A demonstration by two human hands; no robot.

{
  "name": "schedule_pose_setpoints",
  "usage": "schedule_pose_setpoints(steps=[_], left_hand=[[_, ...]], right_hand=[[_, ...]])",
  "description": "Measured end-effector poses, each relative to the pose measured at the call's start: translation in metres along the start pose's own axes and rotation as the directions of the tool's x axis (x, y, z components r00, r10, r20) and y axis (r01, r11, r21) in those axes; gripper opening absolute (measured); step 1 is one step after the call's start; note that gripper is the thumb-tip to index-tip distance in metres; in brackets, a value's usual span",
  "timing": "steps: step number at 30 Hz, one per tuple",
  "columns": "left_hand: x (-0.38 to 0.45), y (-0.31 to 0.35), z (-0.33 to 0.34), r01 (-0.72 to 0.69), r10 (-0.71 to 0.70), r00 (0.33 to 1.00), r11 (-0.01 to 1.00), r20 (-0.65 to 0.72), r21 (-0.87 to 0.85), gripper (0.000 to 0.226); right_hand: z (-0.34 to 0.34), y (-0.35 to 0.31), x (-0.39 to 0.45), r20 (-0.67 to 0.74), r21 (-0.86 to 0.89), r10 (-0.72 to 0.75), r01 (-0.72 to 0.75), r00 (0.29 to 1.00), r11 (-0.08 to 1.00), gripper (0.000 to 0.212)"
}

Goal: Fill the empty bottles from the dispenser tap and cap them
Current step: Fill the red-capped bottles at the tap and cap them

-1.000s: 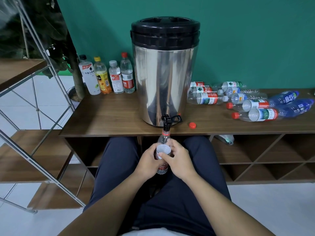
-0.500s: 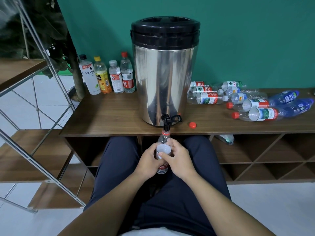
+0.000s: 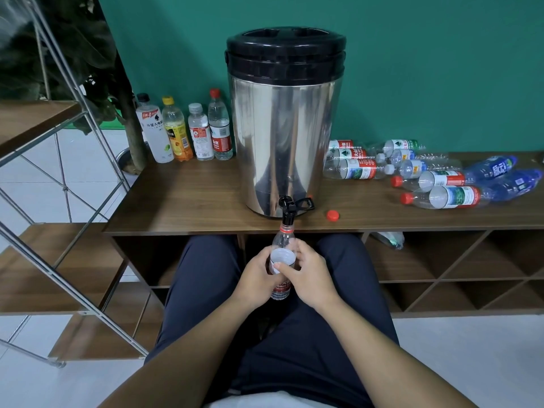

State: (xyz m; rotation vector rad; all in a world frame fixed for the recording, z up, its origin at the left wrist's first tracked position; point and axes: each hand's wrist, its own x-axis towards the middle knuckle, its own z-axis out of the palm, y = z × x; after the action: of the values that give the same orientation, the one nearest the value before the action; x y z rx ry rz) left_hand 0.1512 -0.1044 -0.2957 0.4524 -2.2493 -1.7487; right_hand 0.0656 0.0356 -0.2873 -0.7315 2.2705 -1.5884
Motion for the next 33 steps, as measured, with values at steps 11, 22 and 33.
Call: schedule_pose_setpoints(steps=[11,22,33], left_hand=[[-0.0007,0.0001,0.0005,-0.002,0.002,1.0,1.0,0.005,-0.023,0.057],[-0.0007,0.0011,0.0007,-0.006,0.006,1.0,0.999,0.005,-0.032,0.056],[-0.0011,0.0015,0.0003,-0.001,0.001,1.0,1.0,0.006,-0.028,0.056]], right_hand=[[0.0004,0.0021,0.0013,0.012,0.002,0.008,-0.008,1.0,1.0,0.047],[0.0,-0.0012,0.0,0.007,0.009,-0.003,0.002,1.0,1.0,0.037],[0.0003,-0.0003,-0.0004,0.004,0.017,-0.004,0.004,1.0,1.0,0.043]])
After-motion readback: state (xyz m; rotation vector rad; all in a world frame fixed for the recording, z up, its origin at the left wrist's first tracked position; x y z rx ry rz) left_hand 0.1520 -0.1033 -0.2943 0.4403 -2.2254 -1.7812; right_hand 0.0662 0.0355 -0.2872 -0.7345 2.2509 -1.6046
